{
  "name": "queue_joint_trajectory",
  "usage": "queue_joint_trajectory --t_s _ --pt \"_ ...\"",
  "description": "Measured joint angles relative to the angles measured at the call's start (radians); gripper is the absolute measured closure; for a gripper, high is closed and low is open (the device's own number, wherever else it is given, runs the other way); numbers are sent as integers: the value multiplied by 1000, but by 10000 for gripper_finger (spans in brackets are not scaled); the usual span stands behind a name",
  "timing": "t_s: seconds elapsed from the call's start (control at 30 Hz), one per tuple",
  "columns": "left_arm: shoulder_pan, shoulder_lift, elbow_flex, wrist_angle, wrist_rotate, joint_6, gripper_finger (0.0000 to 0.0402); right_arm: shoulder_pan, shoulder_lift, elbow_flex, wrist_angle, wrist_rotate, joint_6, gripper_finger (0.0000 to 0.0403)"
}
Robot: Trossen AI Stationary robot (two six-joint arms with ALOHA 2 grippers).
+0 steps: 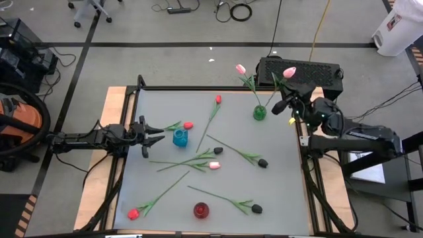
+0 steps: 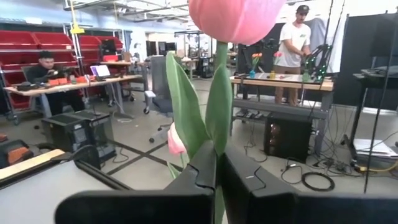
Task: Sort flowers into vase by color
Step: Put the right pink flower into the green vase
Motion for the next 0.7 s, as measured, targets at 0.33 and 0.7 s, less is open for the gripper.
queue_joint_trajectory --t_s 0.33,0.7 --pt "0 0 0 0 0 0 269 -103 58 0 2 -79 5 401" --pt "0 0 0 0 0 0 269 -150 98 2 10 -132 20 401"
